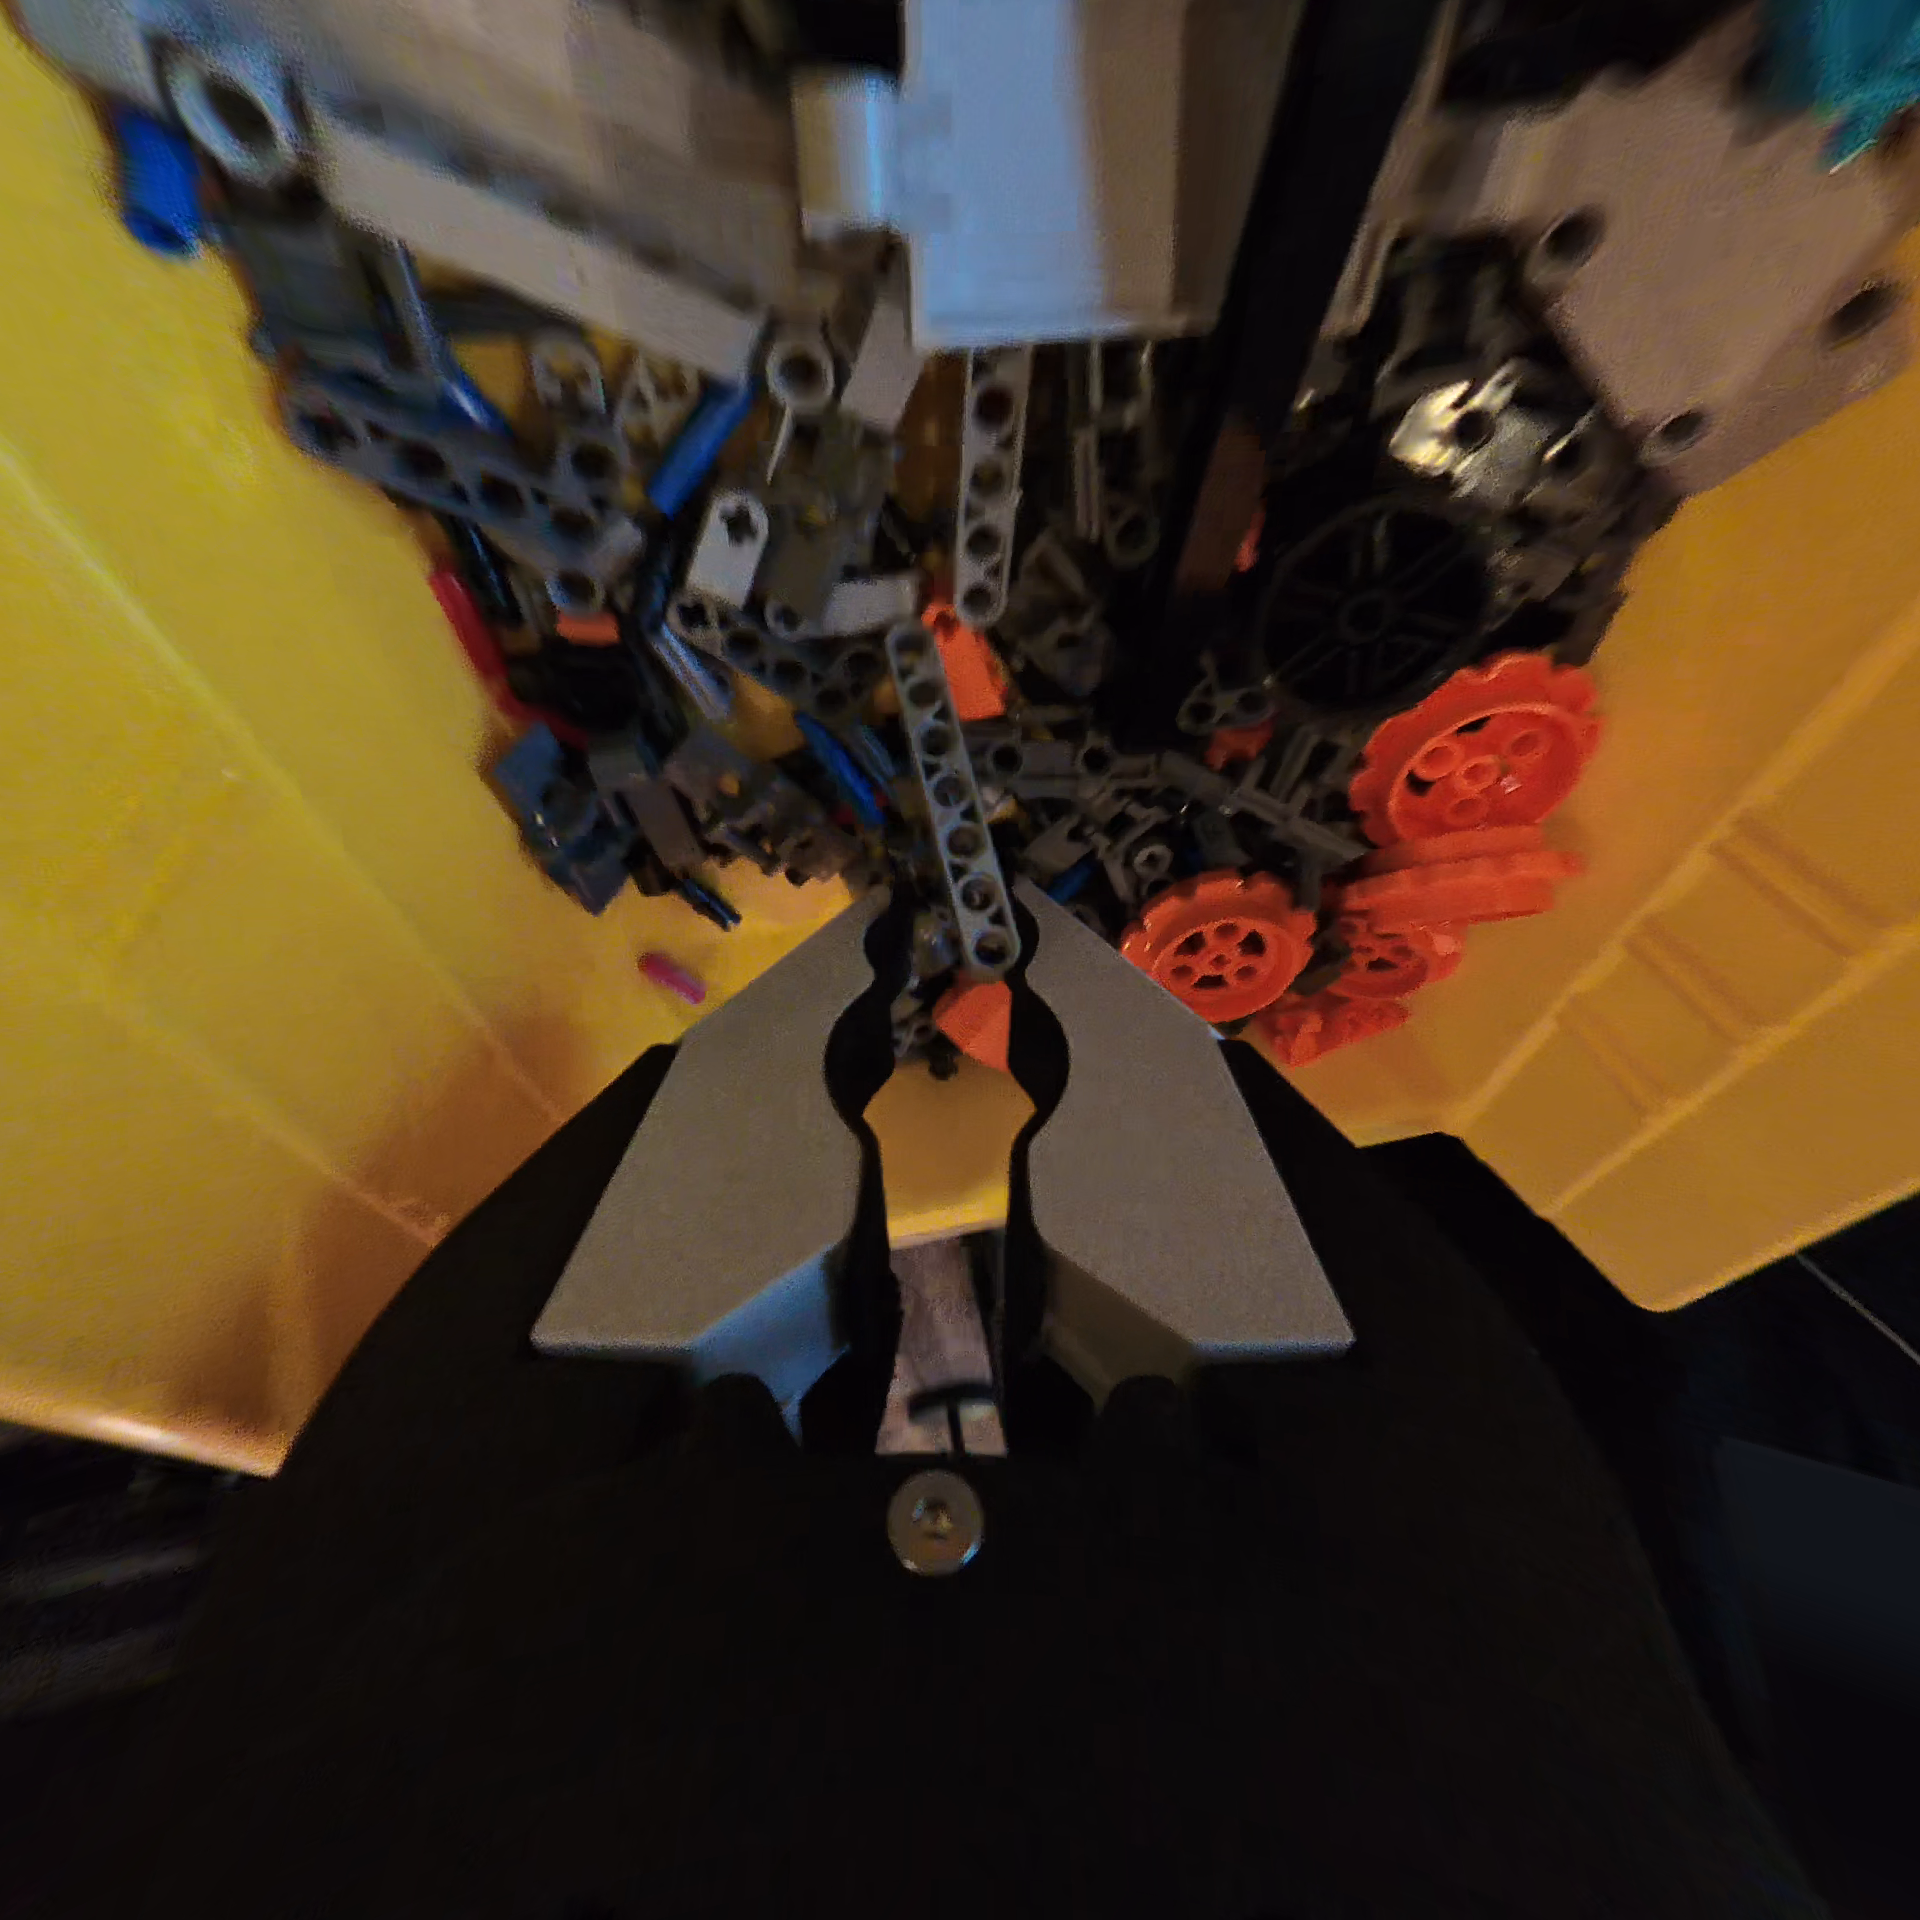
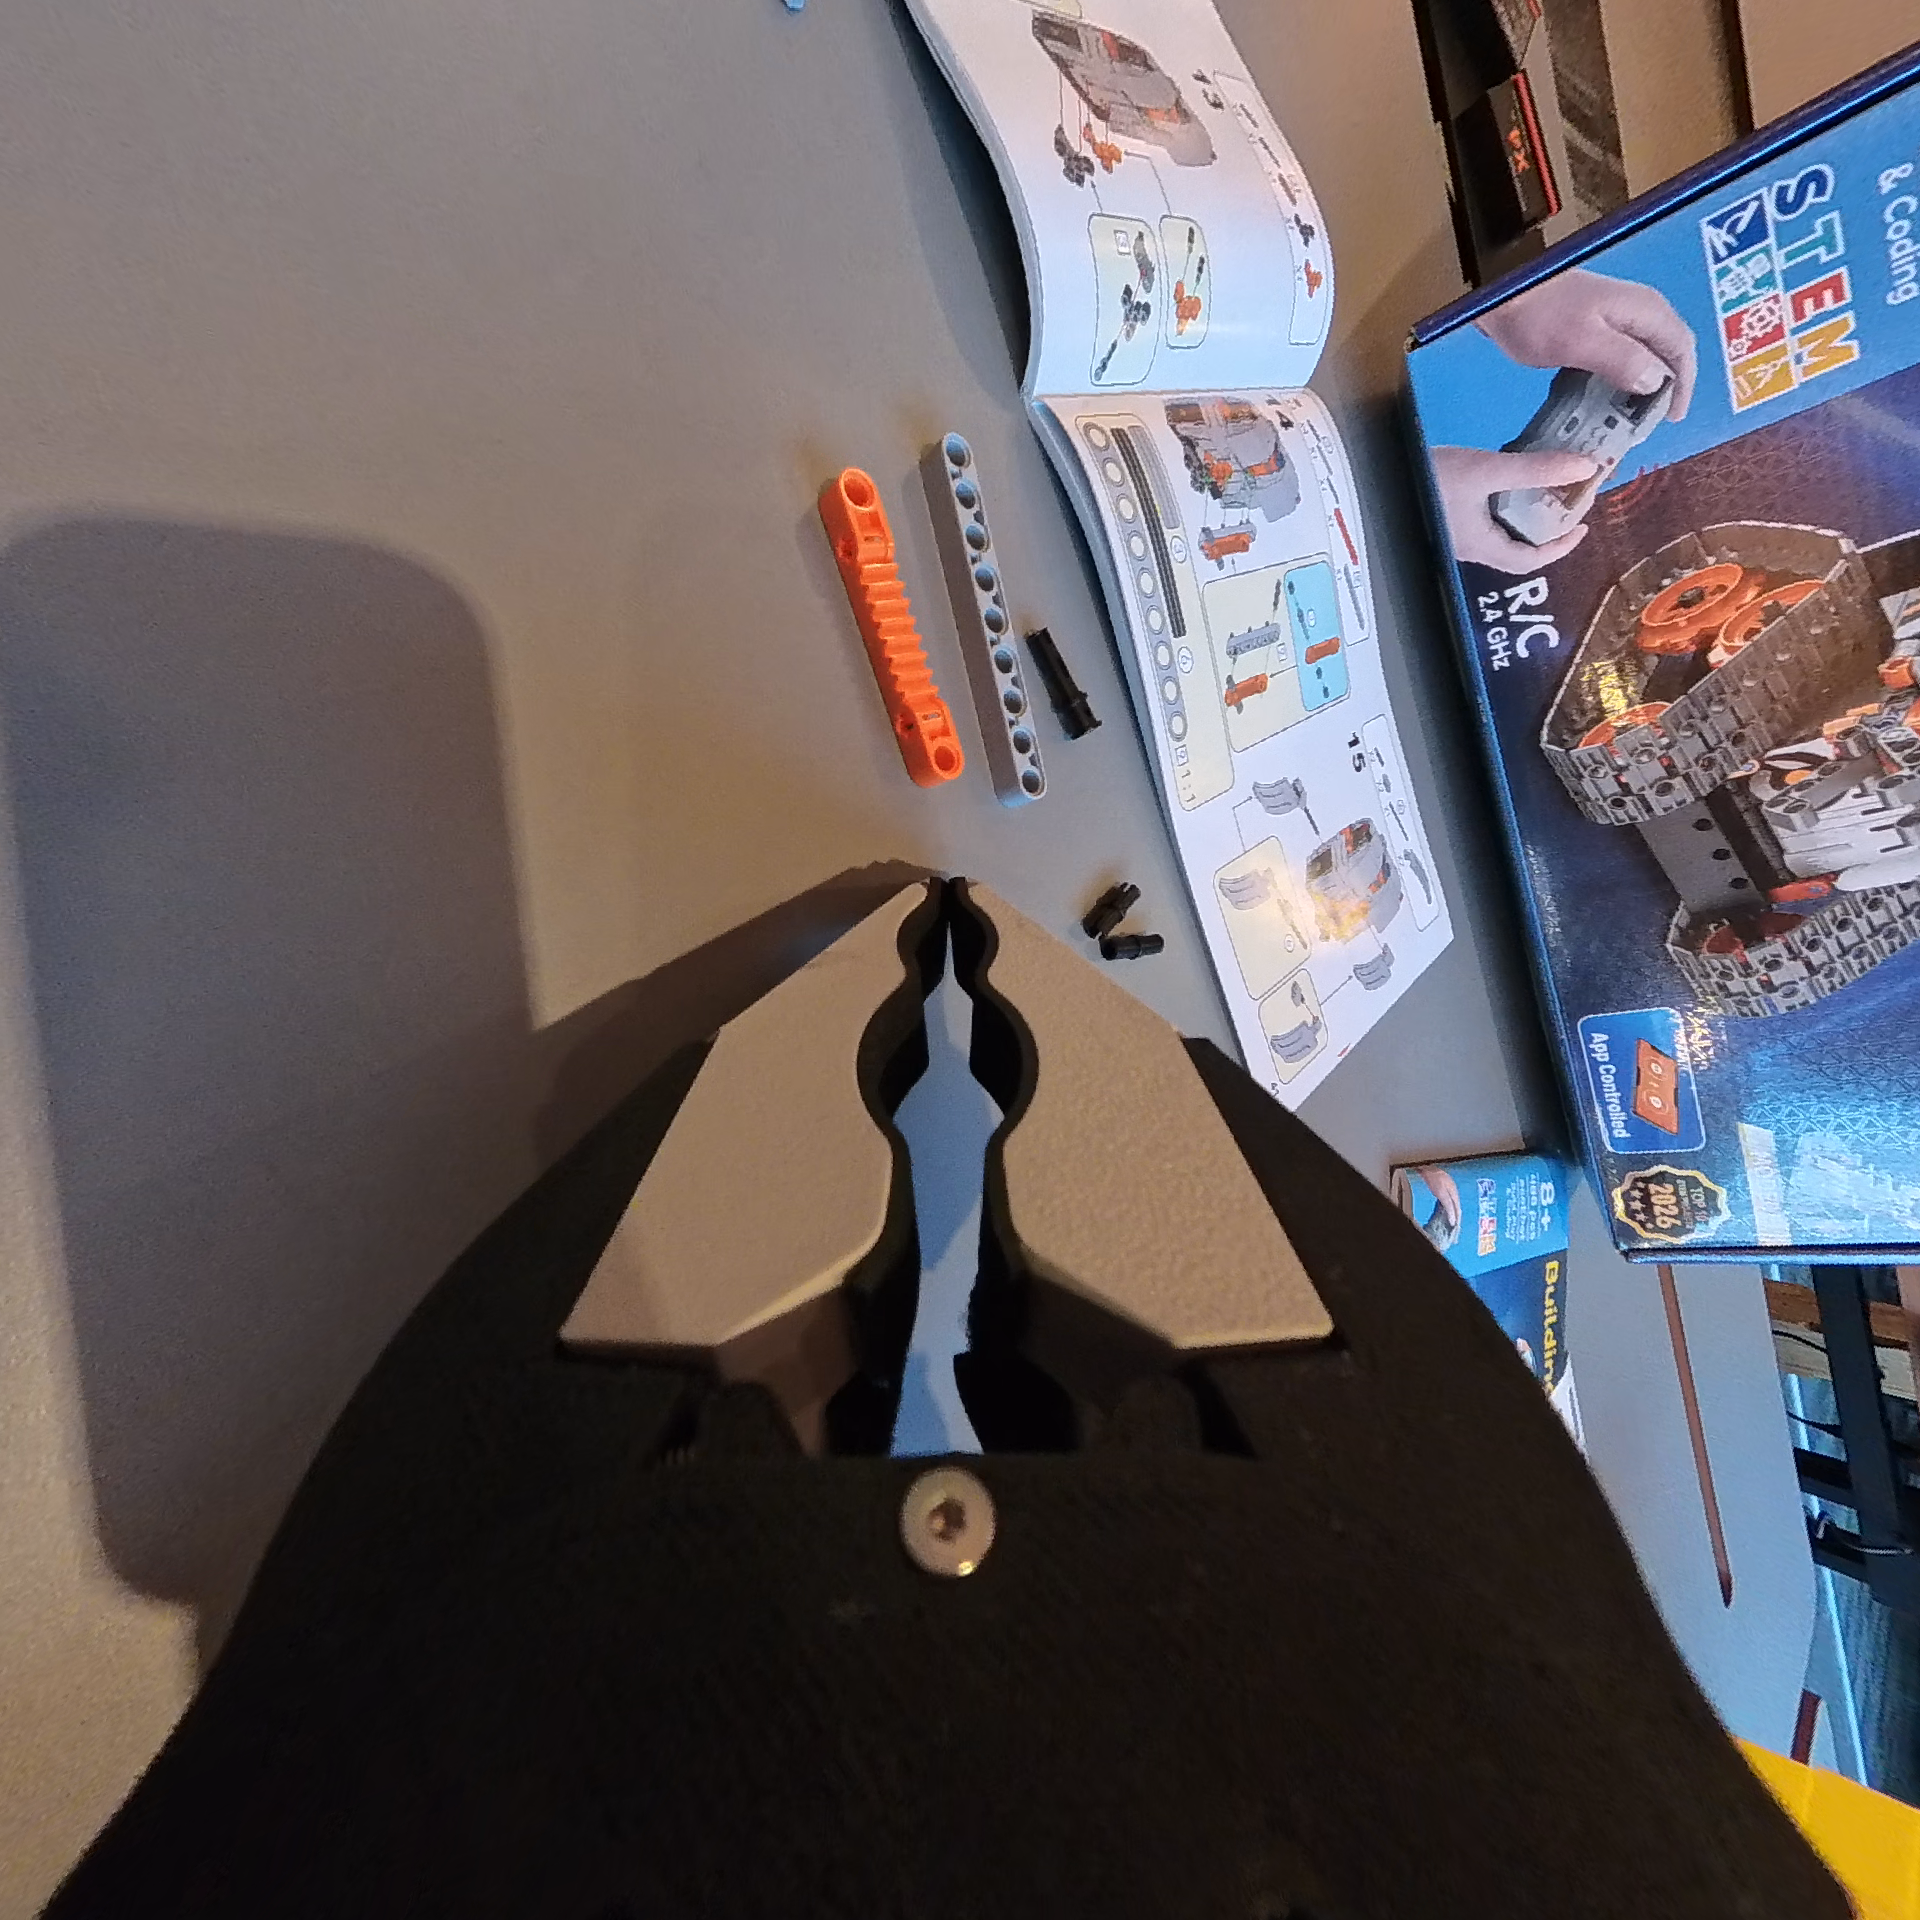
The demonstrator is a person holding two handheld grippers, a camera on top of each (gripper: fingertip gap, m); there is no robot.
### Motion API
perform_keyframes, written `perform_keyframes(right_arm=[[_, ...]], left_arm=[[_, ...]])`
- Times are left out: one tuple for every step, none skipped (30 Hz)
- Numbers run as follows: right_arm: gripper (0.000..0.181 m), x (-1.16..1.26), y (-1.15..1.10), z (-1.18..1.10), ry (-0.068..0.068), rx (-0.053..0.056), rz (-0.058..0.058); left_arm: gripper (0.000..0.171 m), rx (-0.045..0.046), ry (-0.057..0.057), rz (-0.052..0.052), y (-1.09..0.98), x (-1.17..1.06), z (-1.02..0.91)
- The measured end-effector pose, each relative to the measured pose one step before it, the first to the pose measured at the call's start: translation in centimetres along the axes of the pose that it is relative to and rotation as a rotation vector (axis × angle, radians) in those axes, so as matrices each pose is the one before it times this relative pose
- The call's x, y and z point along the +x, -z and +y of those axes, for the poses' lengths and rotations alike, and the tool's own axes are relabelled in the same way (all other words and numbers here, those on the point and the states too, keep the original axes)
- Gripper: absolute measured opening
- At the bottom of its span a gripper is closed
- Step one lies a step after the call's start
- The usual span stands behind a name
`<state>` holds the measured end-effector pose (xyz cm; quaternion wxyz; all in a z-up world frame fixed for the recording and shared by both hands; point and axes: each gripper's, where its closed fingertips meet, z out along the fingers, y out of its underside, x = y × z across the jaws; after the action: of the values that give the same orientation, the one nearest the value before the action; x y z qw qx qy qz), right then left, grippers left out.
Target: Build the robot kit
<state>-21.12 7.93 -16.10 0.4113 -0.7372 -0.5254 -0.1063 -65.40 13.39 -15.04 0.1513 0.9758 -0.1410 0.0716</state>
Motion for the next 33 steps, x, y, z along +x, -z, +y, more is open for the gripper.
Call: perform_keyframes(right_arm=[[0.000,0.003,0.000,-0.004,-0.0008,-0.0001,-0.0003],[0.000,-0.001,-0.002,-0.004,-0.0002,0.0003,0.0001],[0.000,-0.002,-0.005,-0.009,-0.0003,0.0007,0.0000],[0.000,0.001,-0.006,0.004,-0.0010,0.0003,-0.0002],[0.000,0.007,-0.009,-0.004,-0.0005,0.0002,0.0003],[0.000,0.002,-0.005,-0.010,0.0001,0.0007,0.0001],[0.000,0.010,-0.015,0.004,-0.0014,0.0008,-0.0002],[0.000,0.006,-0.008,-0.004,-0.0019,0.0004,-0.0003],[0.000,0.015,-0.005,0.004,-0.0014,0.0004,-0.0003],[0.000,0.007,-0.015,-0.001,-0.0011,0.0005,-0.0002],[0.000,0.003,-0.010,-0.008,-0.0008,0.0005,0.0002],[0.000,0.011,-0.010,-0.007,0.0002,0.0004,0.0002],[0.000,0.008,-0.009,-0.005,0.0001,0.0003,0.0000],[0.000,-0.001,-0.007,-0.002,-0.0007,0.0000,-0.0002],[0.000,0.005,0.000,-0.004,-0.0004,-0.0001,-0.0004],[0.000,-0.004,-0.003,-0.006,-0.0002,0.0004,-0.0002],[0.000,0.001,0.001,0.005,-0.0005,0.0003,0.0000],[0.000,-0.002,0.009,0.004,0.0002,-0.0002,0.0003],[0.000,-0.004,0.006,-0.005,0.0006,-0.0002,0.0002],[0.000,-0.003,0.008,0.004,0.0002,-0.0002,0.0001],[0.000,0.004,0.004,0.010,0.0001,-0.0001,-0.0001],[0.000,-0.008,0.010,0.009,-0.0002,0.0001,-0.0003],[0.000,-0.001,0.006,-0.003,-0.0008,0.0005,-0.0004],[0.000,0.001,0.003,0.013,-0.0004,0.0003,-0.0003],[0.000,0.005,0.000,-0.005,-0.0002,-0.0001,-0.0005],[0.000,-0.003,-0.007,-0.001,-0.0004,0.0000,-0.0005],[0.000,0.007,0.009,0.002,-0.0001,0.0001,-0.0002],[0.000,-0.009,-0.003,-0.001,0.0002,0.0005,0.0002],[0.000,0.002,0.001,0.005,-0.0001,0.0002,-0.0001],[0.000,0.002,0.003,0.001,-0.0004,-0.0005,-0.0005],[0.000,-0.004,0.001,0.001,-0.0002,-0.0001,-0.0002],[0.000,-0.001,0.005,-0.002,0.0003,0.0003,0.0003],[0.000,-0.006,0.010,0.003,0.0011,-0.0008,-0.0001]], left_arm=[[0.013,0.03235,-0.0024,0.0206,0.282,0.179,-0.651],[0.012,0.02849,-0.0056,0.0132,0.208,0.050,-0.649],[0.012,0.02487,-0.0045,0.0015,0.150,-0.147,-0.608],[0.012,0.02244,-0.0017,-0.0003,0.131,-0.184,-0.559],[0.012,0.02281,0.0001,0.0094,0.100,-0.041,-0.542],[0.012,0.02826,0.0038,0.0155,0.113,0.058,-0.600],[0.012,0.02957,0.0103,0.0241,0.154,0.185,-0.525],[0.022,0.01845,0.0194,0.0280,0.171,0.283,-0.209],[0.042,0.00146,0.0277,0.0147,0.186,0.137,0.237],[0.050,-0.01431,0.0250,-0.0078,0.208,-0.127,0.735],[0.053,-0.01948,0.0159,-0.0280,0.225,-0.361,0.968],[0.057,-0.01537,0.0091,-0.0324,0.228,-0.371,0.953],[0.065,-0.01341,0.0112,-0.0312,0.131,-0.346,0.914],[0.069,-0.02816,0.0152,-0.0257,-0.065,-0.305,1.078],[0.074,-0.04733,0.0169,-0.0164,-0.314,-0.216,1.213],[0.082,-0.05648,0.0101,-0.0081,-0.503,-0.084,1.106],[0.087,-0.05092,-0.0021,0.0001,-0.533,0.055,0.762],[0.087,-0.03357,-0.0128,0.0071,-0.446,0.166,0.283],[0.086,-0.02076,-0.0126,0.0009,-0.301,0.092,-0.017],[0.087,-0.01940,-0.0085,-0.0075,-0.213,0.015,-0.008],[0.086,-0.01614,-0.0099,-0.0137,-0.178,-0.014,-0.004],[0.083,-0.01705,-0.0148,-0.0099,-0.210,0.075,-0.045],[0.078,-0.02189,-0.0160,0.0030,-0.277,0.262,-0.024],[0.076,-0.02591,-0.0095,0.0131,-0.242,0.395,0.038],[0.077,-0.02367,-0.0067,-0.0163,-0.186,-0.050,0.077],[0.080,-0.02198,-0.0094,-0.0141,-0.228,0.015,0.116],[0.081,-0.02069,-0.0115,-0.0138,-0.115,0.026,0.107],[0.080,-0.00608,-0.0102,-0.0130,-0.012,0.015,-0.034],[0.065,0.00710,-0.0217,0.0122,-0.024,0.416,-0.206],[0.037,0.00263,-0.0359,0.0665,-0.128,1.222,-0.231],[0.021,-0.02210,-0.0234,0.0435,-0.177,0.775,0.010],[0.022,-0.01467,-0.0007,-0.0112,-0.038,-0.131,-0.070],[0.021,0.00036,0.0067,-0.0186,0.059,-0.308,-0.175]])
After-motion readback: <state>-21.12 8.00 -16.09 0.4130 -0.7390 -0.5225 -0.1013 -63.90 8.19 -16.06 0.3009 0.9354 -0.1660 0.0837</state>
